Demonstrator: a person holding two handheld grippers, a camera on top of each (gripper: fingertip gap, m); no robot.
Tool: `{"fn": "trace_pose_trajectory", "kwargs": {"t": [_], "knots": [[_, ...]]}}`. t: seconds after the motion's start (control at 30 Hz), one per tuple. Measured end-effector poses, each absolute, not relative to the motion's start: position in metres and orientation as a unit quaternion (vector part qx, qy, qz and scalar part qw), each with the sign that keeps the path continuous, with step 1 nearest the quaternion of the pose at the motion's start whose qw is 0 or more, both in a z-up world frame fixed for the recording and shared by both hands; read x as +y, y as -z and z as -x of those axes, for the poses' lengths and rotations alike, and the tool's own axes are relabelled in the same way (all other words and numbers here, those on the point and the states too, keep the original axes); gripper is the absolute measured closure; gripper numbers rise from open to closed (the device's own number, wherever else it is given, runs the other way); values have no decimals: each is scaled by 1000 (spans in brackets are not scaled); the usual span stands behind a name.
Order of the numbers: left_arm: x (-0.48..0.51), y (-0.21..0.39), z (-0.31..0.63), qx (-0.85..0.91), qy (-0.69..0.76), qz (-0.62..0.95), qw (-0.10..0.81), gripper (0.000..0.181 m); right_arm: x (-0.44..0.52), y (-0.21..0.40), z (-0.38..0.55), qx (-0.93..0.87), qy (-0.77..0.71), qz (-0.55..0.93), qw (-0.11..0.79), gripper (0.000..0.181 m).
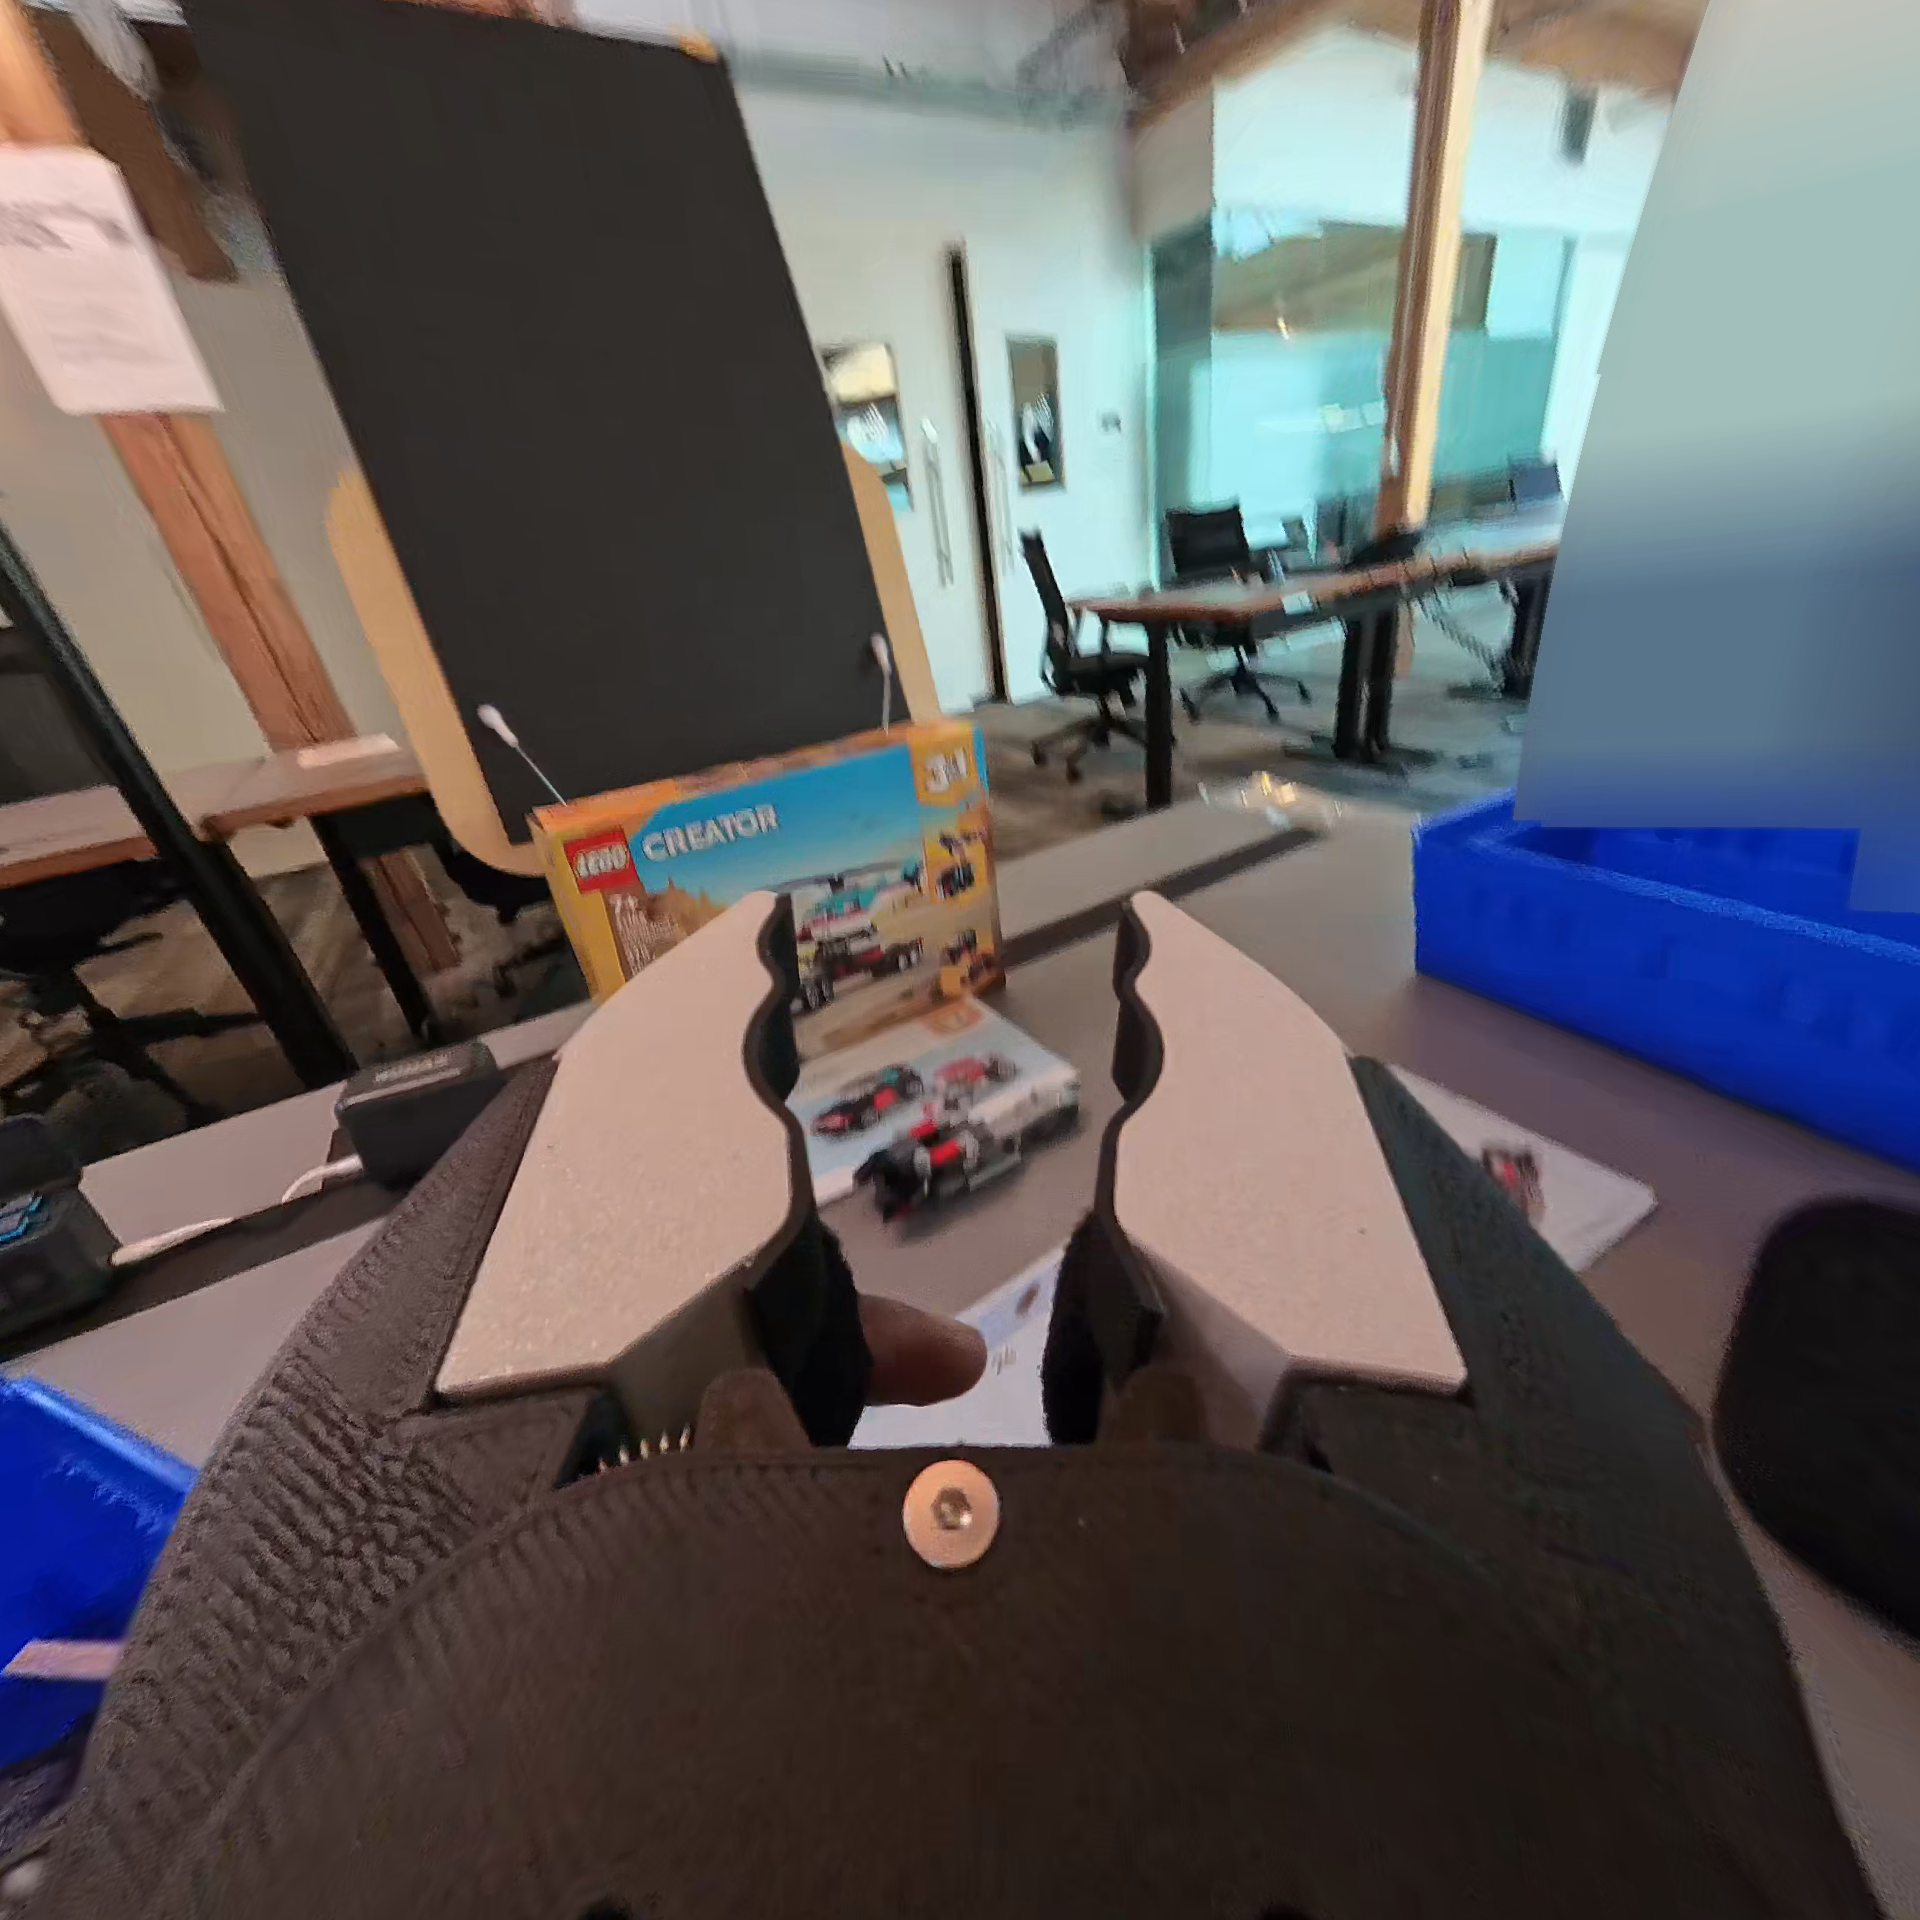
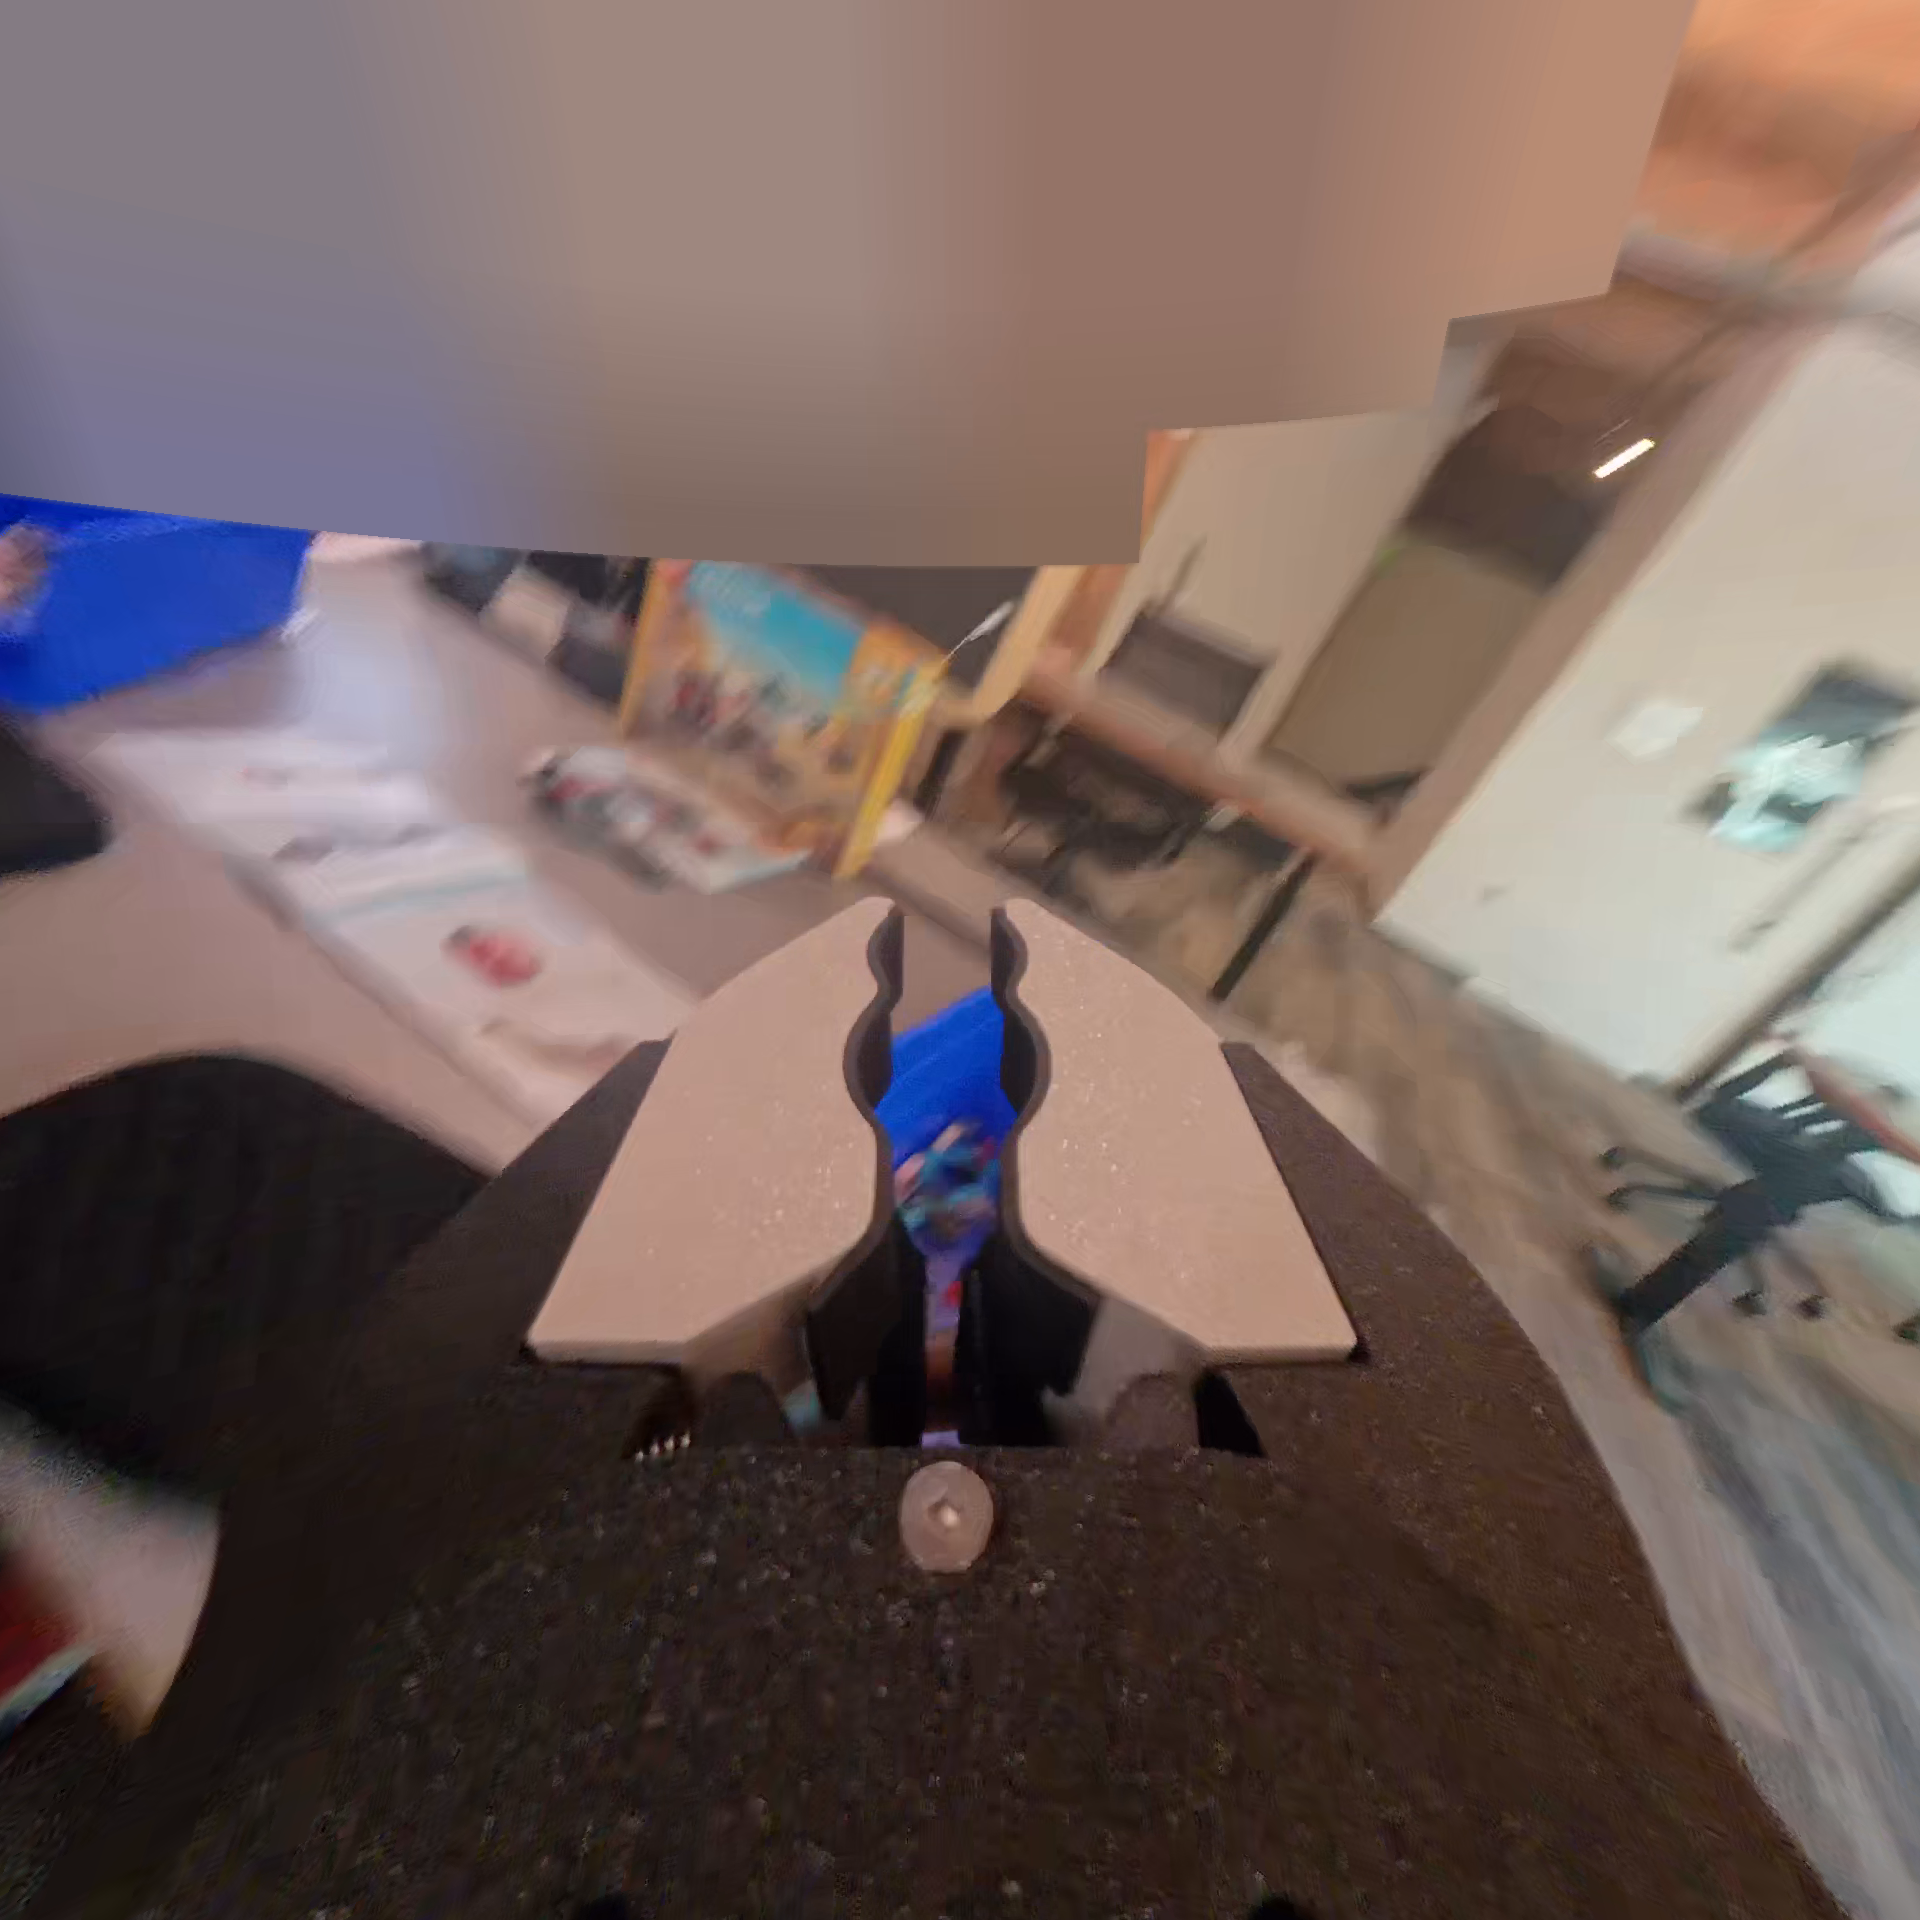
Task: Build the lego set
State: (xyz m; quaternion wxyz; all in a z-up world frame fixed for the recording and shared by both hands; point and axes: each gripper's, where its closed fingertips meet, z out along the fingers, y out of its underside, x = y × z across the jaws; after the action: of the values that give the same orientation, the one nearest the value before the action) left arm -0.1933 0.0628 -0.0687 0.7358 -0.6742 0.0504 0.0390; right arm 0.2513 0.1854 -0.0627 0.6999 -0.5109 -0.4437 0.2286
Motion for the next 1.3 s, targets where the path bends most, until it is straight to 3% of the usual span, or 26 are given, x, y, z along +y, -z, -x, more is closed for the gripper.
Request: {"fn": "trace_pose_trajectory", "kwargs": {"t": [0.13, 0.2, 0.3, 0.43, 0.57, 0.63, 0.7, 0.87, 1.03, 1.3], "knots": [[71, 41, 190, -16, -35, 602, 798, 126, 193, 20, -318, -216, -335, 345, 850, 174], [74, 31, 191, -45, -26, 579, 814, 126, 195, 27, -343, -135, -395, 276, 866, 174], [76, 22, 192, -71, -16, 560, 825, 126, 221, 58, -353, -82, -430, 299, 848, 173], [87, 29, 189, -80, -9, 575, 814, 124, 252, 105, -312, -208, -435, 492, 725, 168], [103, 40, 178, -50, -14, 599, 799, 123, 246, 202, -264, -419, -302, 736, 439, 144], [111, 49, 171, -14, -41, 620, 784, 124, 238, 248, -255, -497, -210, 785, 304, 143], [118, 61, 166, 28, -77, 642, 762, 124, 229, 272, -238, -535, -206, 788, 224, 142], [118, 79, 162, 90, -122, 666, 730, 124, 237, 285, -220, -523, -195, 807, 193, 150], [115, 88, 173, 87, -126, 675, 722, 124, 243, 297, -222, -524, -161, 824, 141, 141], [115, 103, 180, 98, -143, 691, 701, 124, 245, 298, -220, -540, -138, 817, 145, 142]]}}
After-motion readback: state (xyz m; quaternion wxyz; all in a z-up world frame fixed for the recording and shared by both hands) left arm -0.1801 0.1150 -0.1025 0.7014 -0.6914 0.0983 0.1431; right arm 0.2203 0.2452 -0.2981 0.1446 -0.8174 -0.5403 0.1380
